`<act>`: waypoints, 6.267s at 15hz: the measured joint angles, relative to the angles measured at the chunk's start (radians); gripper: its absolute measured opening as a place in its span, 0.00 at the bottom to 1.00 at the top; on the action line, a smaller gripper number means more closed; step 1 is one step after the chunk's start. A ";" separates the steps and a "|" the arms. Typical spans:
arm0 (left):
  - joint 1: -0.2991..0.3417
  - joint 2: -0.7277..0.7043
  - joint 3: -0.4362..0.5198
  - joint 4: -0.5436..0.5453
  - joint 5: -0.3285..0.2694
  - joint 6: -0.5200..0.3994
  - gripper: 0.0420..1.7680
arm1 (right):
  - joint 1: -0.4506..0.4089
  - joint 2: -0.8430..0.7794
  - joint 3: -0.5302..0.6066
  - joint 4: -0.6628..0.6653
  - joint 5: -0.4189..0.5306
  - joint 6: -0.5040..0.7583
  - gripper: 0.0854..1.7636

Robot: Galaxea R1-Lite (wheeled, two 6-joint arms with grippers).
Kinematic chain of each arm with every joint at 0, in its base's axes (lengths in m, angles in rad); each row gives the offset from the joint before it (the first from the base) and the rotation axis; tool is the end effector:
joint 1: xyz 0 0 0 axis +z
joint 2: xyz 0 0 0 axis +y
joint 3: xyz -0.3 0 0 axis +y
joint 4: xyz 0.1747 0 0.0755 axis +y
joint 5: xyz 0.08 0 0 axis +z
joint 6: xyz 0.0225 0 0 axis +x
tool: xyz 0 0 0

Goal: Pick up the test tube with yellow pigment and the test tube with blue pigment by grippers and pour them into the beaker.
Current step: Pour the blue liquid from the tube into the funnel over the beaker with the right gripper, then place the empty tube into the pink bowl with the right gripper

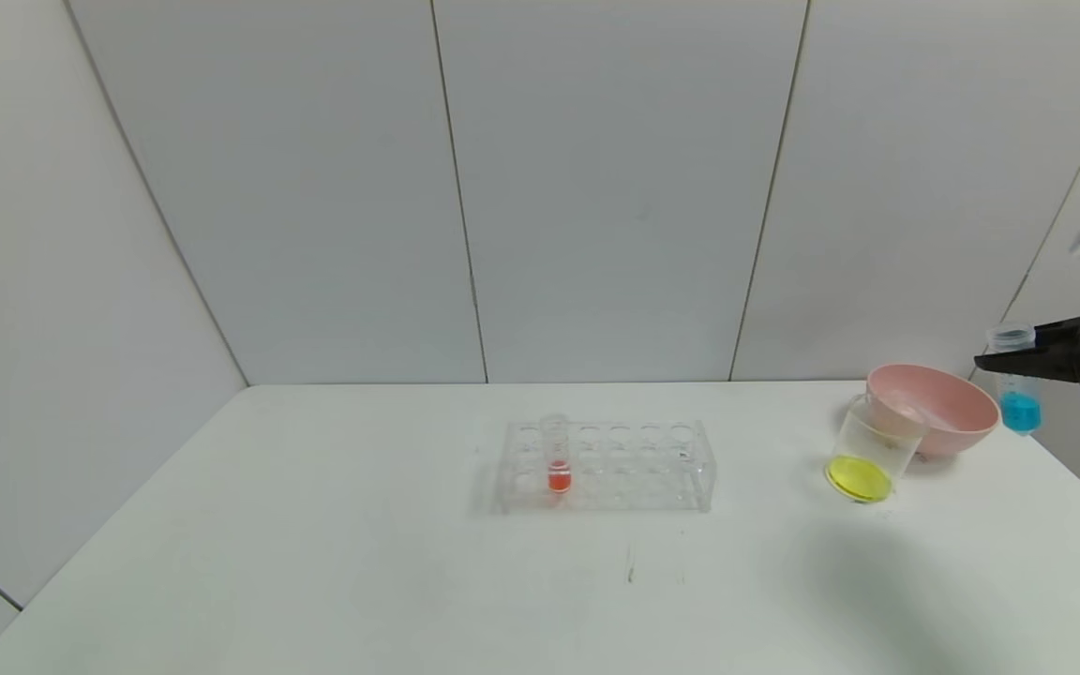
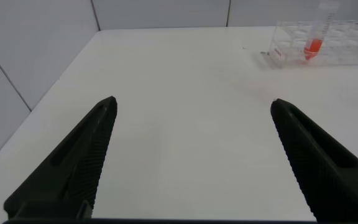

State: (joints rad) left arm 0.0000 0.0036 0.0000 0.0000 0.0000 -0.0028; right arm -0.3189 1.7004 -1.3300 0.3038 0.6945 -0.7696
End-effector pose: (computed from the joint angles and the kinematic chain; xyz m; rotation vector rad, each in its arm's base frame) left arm -0.0225 0.0000 0.0756 -0.0028 0.0036 0.0000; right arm 0.2941 -0.0819 0.2439 -0.4095 0.4150 0.5588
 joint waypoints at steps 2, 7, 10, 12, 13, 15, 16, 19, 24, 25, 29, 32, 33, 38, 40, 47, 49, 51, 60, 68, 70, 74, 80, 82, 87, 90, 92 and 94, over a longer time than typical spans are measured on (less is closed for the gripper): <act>0.000 0.000 0.000 0.000 0.000 0.000 1.00 | -0.024 0.070 -0.115 0.077 -0.001 -0.054 0.25; -0.001 0.000 0.000 0.000 0.000 0.000 1.00 | -0.042 0.220 -0.351 0.228 -0.028 -0.122 0.25; 0.000 0.000 0.000 0.000 0.000 0.000 1.00 | -0.043 0.289 -0.475 0.328 -0.092 -0.159 0.25; 0.000 0.000 0.000 0.000 0.000 0.000 1.00 | -0.042 0.321 -0.533 0.393 -0.120 -0.182 0.25; 0.000 0.000 0.000 0.000 0.000 0.000 1.00 | -0.039 0.334 -0.566 0.429 -0.131 -0.187 0.25; 0.000 0.000 0.000 0.000 0.000 0.000 1.00 | -0.025 0.352 -0.627 0.488 -0.159 -0.196 0.25; -0.001 0.000 0.000 0.000 0.000 0.000 1.00 | -0.014 0.358 -0.644 0.498 -0.182 -0.208 0.25; 0.000 0.000 0.000 0.000 0.000 0.000 1.00 | 0.029 0.364 -0.658 0.506 -0.261 -0.224 0.25; 0.000 0.000 0.000 0.000 0.000 0.000 1.00 | 0.101 0.367 -0.664 0.561 -0.395 -0.234 0.25; 0.000 0.000 0.000 0.000 0.000 0.000 1.00 | 0.115 0.367 -0.666 0.569 -0.427 -0.237 0.25; 0.000 0.000 0.000 0.000 0.000 0.000 1.00 | 0.170 0.368 -0.667 0.604 -0.537 -0.244 0.25; 0.000 0.000 0.000 0.000 0.000 0.000 1.00 | 0.206 0.374 -0.667 0.615 -0.592 -0.244 0.25; 0.000 0.000 0.000 0.000 0.000 0.000 1.00 | 0.215 0.376 -0.667 0.616 -0.611 -0.244 0.25; 0.000 0.000 0.000 0.000 0.000 0.000 1.00 | 0.251 0.387 -0.667 0.641 -0.695 -0.252 0.25; -0.001 0.000 0.000 0.000 0.000 0.000 1.00 | 0.260 0.390 -0.667 0.671 -0.724 -0.264 0.25; 0.000 0.000 0.000 0.000 0.000 0.000 1.00 | 0.295 0.398 -0.670 0.714 -0.848 -0.282 0.25; 0.000 0.000 0.000 0.000 0.000 0.000 1.00 | 0.311 0.405 -0.670 0.710 -0.870 -0.277 0.25; -0.001 0.000 0.000 0.000 0.000 0.000 1.00 | 0.322 0.411 -0.670 0.709 -0.912 -0.277 0.25; 0.000 0.000 0.000 0.000 0.000 0.000 1.00 | 0.370 0.442 -0.670 0.696 -1.082 -0.289 0.25; 0.000 0.000 0.000 0.000 0.000 0.000 1.00 | 0.424 0.457 -0.670 0.694 -1.241 -0.321 0.25; 0.000 0.000 0.000 0.000 0.000 0.000 1.00 | 0.441 0.457 -0.670 0.696 -1.294 -0.338 0.25; 0.000 0.000 0.000 0.000 0.000 0.000 1.00 | 0.481 0.462 -0.670 0.707 -1.361 -0.351 0.25; 0.000 0.000 0.000 0.000 0.000 0.000 1.00 | 0.489 0.468 -0.670 0.707 -1.362 -0.348 0.25; -0.001 0.000 0.000 0.000 0.000 0.000 1.00 | 0.482 0.459 -0.670 0.690 -1.323 -0.349 0.25; 0.000 0.000 0.000 0.000 0.000 0.000 1.00 | 0.421 0.401 -0.670 0.595 -1.025 -0.340 0.25; 0.000 0.000 0.000 0.000 0.000 0.000 1.00 | 0.378 0.376 -0.663 0.533 -0.774 -0.212 0.25; 0.000 0.000 0.000 0.000 0.000 0.000 1.00 | 0.370 0.359 -0.652 0.507 -0.666 -0.016 0.25; 0.000 0.000 0.000 0.000 0.000 0.000 1.00 | 0.376 0.332 -0.601 0.393 -0.611 0.152 0.25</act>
State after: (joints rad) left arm -0.0004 0.0036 0.0000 0.0000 0.0000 -0.0028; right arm 0.0570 2.0326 -1.9315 0.6968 0.0836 -0.6177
